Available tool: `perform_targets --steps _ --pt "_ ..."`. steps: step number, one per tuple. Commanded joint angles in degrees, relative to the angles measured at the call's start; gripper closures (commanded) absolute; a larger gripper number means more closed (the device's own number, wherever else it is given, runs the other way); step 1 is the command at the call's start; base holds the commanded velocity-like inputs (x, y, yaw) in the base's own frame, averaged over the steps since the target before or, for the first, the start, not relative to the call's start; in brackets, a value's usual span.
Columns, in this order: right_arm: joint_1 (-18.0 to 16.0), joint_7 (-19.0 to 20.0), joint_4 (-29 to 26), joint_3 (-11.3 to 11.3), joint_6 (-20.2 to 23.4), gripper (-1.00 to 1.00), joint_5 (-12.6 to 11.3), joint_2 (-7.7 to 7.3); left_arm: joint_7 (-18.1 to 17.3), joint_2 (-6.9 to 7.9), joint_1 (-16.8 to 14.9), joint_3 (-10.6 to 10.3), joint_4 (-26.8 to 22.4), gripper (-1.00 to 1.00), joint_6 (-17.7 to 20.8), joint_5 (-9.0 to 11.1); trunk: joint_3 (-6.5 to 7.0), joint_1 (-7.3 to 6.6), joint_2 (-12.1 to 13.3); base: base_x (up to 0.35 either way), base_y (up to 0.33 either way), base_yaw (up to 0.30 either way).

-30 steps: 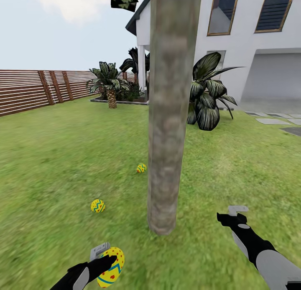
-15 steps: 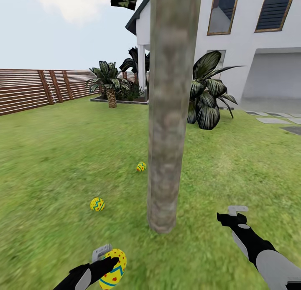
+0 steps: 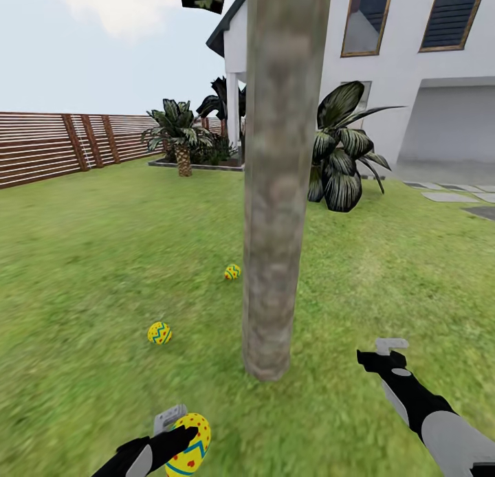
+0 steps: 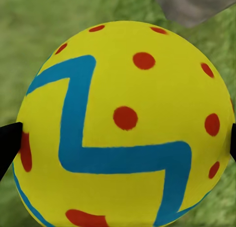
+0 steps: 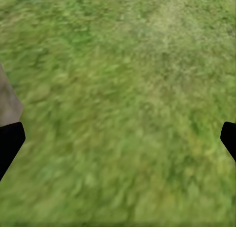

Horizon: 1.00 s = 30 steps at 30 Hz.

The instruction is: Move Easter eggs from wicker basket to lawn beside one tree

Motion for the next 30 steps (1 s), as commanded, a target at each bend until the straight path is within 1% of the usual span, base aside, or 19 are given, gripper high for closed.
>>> perform_targets --steps 1,10,30 --pt "-0.03 -0.22 0.00 0.26 -0.03 -1.00 -0.26 -0.03 -0.18 -0.06 -0.01 0.31 -0.11 1.00 0.46 0.40 -0.24 0.22 -0.44 0.000 0.000 0.000" --pt "-0.03 -0.22 0.03 0.28 -0.03 -1.00 -0.26 0.05 -0.19 -0.31 -0.01 0.31 -0.11 1.00 0.48 0.32 -1.85 2.20 -4.05 0.000 0.000 0.000" --pt "-0.03 -0.22 0.03 0.30 -0.03 -1.00 -0.26 0.06 -0.19 -0.32 -0.01 0.22 -0.11 1.00 0.45 0.35 -5.44 6.59 -12.07 0.000 0.000 0.000"
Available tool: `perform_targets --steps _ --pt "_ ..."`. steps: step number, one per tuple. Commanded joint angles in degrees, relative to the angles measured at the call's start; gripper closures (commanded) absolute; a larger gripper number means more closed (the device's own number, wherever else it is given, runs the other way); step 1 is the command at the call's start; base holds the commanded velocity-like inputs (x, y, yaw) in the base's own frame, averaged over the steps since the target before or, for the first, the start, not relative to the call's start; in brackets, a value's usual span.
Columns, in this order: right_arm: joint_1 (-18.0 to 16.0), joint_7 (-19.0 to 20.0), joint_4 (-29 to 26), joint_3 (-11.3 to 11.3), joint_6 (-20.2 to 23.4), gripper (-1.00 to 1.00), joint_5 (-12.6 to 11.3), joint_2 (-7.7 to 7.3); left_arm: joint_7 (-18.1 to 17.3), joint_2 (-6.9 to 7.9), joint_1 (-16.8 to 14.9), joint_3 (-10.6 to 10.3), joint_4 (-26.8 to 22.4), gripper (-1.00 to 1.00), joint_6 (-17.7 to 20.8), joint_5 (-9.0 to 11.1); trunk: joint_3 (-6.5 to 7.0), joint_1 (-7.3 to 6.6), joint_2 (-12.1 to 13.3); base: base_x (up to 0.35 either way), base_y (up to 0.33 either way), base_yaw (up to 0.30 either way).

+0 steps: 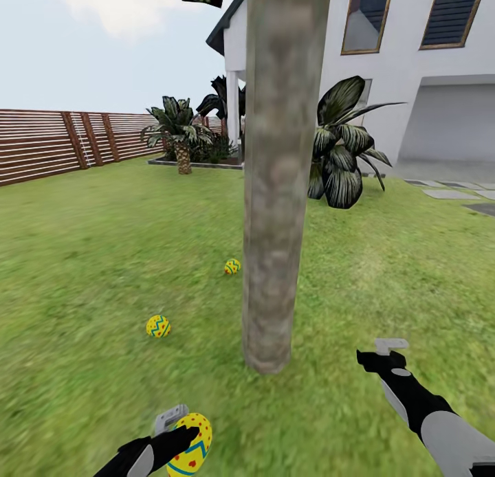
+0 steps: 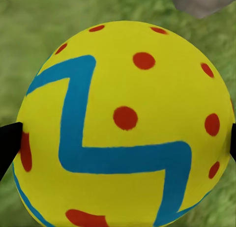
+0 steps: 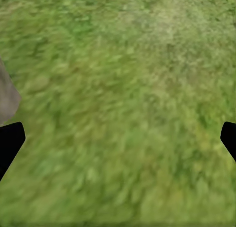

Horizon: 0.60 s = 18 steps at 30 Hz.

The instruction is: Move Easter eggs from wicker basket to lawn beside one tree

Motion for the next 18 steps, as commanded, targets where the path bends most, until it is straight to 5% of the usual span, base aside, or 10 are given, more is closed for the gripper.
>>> perform_targets --steps 1,18 --pt "-0.03 -0.23 0.00 0.28 -0.03 -1.00 -0.26 -0.03 -0.18 -0.03 -0.01 0.31 -0.11 1.00 0.49 0.43 -0.24 0.22 -0.44 0.000 0.000 0.000" --pt "-0.03 -0.23 0.05 0.31 -0.03 -1.00 -0.26 0.04 -0.18 -0.03 -0.01 0.31 -0.11 1.00 0.49 0.41 -3.29 3.95 -7.26 0.000 0.000 0.000"
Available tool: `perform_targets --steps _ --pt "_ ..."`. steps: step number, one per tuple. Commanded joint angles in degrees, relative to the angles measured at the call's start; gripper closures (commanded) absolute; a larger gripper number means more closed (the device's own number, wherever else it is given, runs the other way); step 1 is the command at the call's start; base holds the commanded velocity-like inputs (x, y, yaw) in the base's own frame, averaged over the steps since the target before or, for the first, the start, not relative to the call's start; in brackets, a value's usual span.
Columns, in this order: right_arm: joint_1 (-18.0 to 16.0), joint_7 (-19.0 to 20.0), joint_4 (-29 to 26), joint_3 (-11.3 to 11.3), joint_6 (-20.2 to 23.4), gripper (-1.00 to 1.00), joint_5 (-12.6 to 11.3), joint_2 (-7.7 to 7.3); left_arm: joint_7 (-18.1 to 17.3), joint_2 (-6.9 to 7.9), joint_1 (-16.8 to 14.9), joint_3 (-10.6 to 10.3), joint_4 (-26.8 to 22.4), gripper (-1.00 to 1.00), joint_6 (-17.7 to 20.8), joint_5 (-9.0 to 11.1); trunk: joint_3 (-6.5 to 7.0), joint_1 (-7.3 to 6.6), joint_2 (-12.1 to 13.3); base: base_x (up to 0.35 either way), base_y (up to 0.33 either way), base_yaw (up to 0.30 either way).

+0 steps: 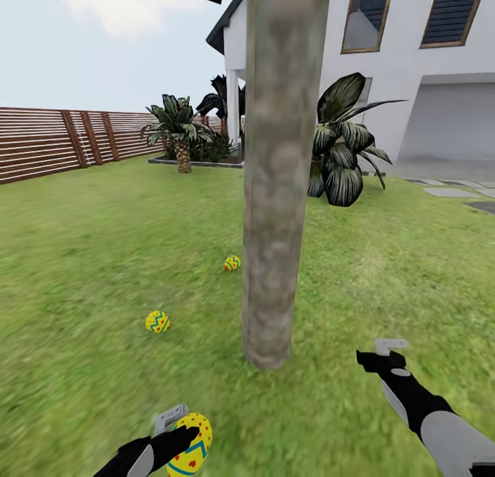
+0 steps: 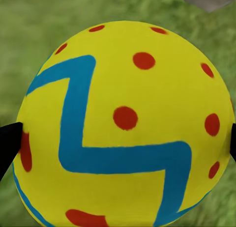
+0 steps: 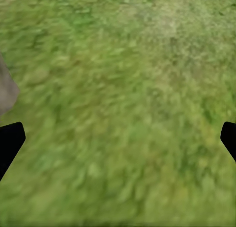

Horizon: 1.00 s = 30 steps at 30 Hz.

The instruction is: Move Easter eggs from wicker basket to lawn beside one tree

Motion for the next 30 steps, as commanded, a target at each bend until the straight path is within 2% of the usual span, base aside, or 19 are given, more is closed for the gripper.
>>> perform_targets --steps 1,10,14,30 --pt "-0.03 -0.23 0.22 0.28 -0.03 -1.00 -0.26 -0.01 -0.18 -0.03 -0.01 0.31 -0.11 1.00 0.53 0.41 -0.24 0.22 -0.44 0.000 0.000 0.000" --pt "-0.03 -0.23 0.76 0.33 -0.03 -1.00 -0.22 0.16 -0.18 -0.03 -0.01 0.31 -0.11 1.00 0.51 0.39 -1.85 2.19 -4.05 0.000 0.000 0.000" --pt "-0.03 -0.23 1.07 0.22 -0.03 -1.00 -0.32 0.71 -0.18 -0.03 -0.01 0.31 -0.11 1.00 0.51 0.38 -2.57 3.07 -5.65 0.000 0.000 0.000" --pt "-0.03 -0.16 1.18 0.18 0.16 -1.00 -0.19 0.70 -0.18 -0.03 -0.01 0.31 -0.11 1.00 0.52 0.38 -5.44 6.59 -12.07 0.000 0.000 0.000"
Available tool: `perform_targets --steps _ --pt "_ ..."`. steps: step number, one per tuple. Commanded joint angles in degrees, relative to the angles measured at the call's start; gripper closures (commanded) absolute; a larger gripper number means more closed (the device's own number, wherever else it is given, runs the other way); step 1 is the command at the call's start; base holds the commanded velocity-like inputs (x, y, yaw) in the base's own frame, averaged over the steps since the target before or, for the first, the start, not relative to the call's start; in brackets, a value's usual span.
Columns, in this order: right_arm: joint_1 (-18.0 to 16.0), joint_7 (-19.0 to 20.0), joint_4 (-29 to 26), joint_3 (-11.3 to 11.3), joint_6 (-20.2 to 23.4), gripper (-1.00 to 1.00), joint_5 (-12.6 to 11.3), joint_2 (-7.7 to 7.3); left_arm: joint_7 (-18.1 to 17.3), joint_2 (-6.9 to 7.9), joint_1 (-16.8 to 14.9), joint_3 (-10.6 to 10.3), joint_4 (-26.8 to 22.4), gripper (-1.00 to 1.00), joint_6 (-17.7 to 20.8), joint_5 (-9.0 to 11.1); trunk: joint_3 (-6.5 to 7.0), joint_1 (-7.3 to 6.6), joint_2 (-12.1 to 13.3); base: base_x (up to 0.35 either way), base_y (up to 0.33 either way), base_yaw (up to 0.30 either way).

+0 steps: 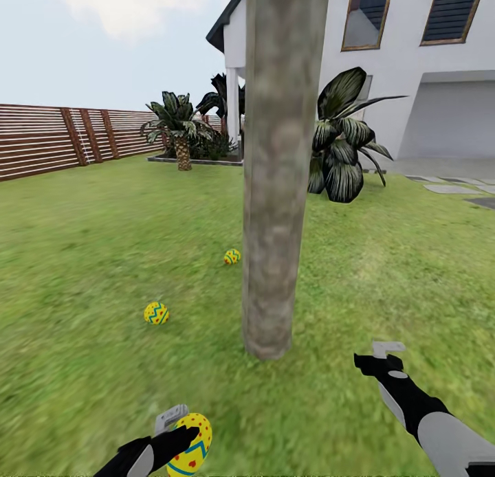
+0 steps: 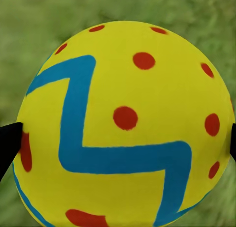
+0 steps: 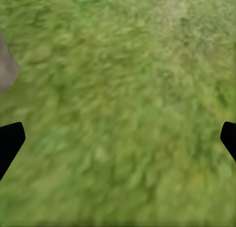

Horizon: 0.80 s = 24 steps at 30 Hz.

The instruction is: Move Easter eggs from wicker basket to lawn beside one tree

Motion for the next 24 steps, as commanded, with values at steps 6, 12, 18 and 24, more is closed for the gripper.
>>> perform_targets --steps 6,12,18,24 --pt "-0.03 -0.27 0.16 0.40 0.05 -1.00 -0.24 0.06 -0.18 -0.03 -0.01 0.31 -0.11 1.00 0.49 0.42 -1.13 1.31 -2.44 0.000 0.000 0.000" --pt "-0.03 -0.29 0.17 0.43 0.04 -1.00 -0.24 0.06 -0.18 -0.03 -0.01 0.31 -0.11 1.00 0.49 0.42 -2.21 2.63 -4.85 0.000 0.000 0.000" --pt "-0.03 -0.29 0.17 0.43 0.04 -1.00 -0.24 0.06 -0.18 -0.03 -0.01 0.31 -0.11 1.00 0.48 0.42 -3.29 3.95 -7.26 0.000 0.000 0.000" --pt "-0.03 -0.29 0.17 0.43 0.03 -1.00 -0.16 0.08 -0.18 -0.03 -0.01 0.31 -0.11 1.00 0.48 0.42 -4.37 5.27 -9.66 0.000 0.000 0.000"
